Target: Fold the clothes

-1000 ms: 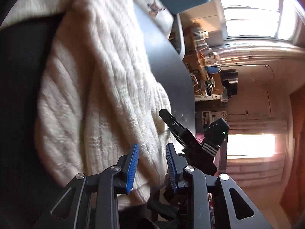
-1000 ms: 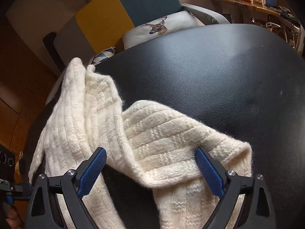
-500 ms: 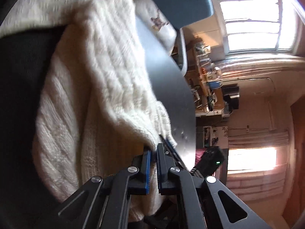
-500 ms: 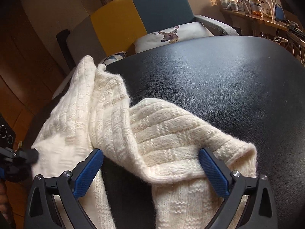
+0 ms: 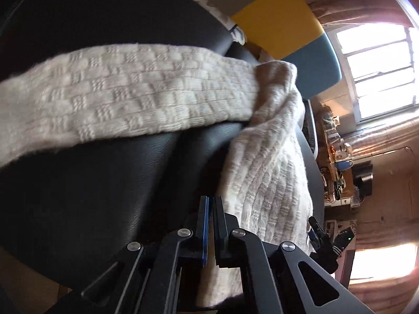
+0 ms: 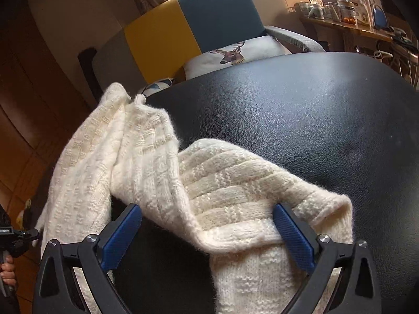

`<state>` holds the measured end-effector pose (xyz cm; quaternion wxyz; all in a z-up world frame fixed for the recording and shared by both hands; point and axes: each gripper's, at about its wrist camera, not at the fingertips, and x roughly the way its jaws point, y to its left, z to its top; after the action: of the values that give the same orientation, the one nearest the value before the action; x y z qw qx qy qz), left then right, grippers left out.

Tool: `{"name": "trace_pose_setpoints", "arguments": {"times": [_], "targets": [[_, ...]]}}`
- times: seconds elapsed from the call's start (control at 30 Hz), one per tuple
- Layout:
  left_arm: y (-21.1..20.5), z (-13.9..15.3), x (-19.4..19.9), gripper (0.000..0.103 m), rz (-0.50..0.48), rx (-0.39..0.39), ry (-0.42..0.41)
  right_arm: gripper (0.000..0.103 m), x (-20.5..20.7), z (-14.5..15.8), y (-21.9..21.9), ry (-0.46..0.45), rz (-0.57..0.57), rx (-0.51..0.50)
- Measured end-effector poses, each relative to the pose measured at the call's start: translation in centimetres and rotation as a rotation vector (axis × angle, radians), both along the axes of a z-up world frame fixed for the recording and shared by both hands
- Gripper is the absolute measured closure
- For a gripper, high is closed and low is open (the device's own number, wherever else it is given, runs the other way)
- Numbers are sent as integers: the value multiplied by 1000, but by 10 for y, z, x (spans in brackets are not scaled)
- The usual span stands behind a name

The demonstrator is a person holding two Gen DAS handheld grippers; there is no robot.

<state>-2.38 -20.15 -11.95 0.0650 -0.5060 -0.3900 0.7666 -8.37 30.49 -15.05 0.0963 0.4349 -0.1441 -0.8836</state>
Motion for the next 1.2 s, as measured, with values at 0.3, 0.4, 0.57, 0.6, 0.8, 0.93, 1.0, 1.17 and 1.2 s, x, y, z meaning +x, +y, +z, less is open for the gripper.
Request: {"name": "trace_pose_setpoints", "arguments": {"times": [0.3,0.4,0.57,0.6,0.8,0.93,1.0,1.17,1.2], "targets": [[10,2,8,99,-77,41,30,0,-20,30,-22,-13,66,90],[31,13,2,86,-115,-13,53,1,-32,31,-42,-33,115,136],[61,23,4,82,-176,-141,92,20,-41,22,-65,-73,155,261],[67,27,4,81,-188,-184,104,20,-41,21,-67,-76,163,257],[69,39,7,68,-192,-285,142,20,-39,43,-86,-24,193,192],[27,39,10,68,-73,-348,103,20,-33,61,-128,12,320,102],[-10,36,20,68,31,-361,66,20,-26,61,-156,19,390,92],[-112,25,56,68,307,-376,-43,20,-14,37,-210,-15,501,113],[-133,23,64,67,362,-379,-65,20,-13,30,-217,-27,510,117]]}}
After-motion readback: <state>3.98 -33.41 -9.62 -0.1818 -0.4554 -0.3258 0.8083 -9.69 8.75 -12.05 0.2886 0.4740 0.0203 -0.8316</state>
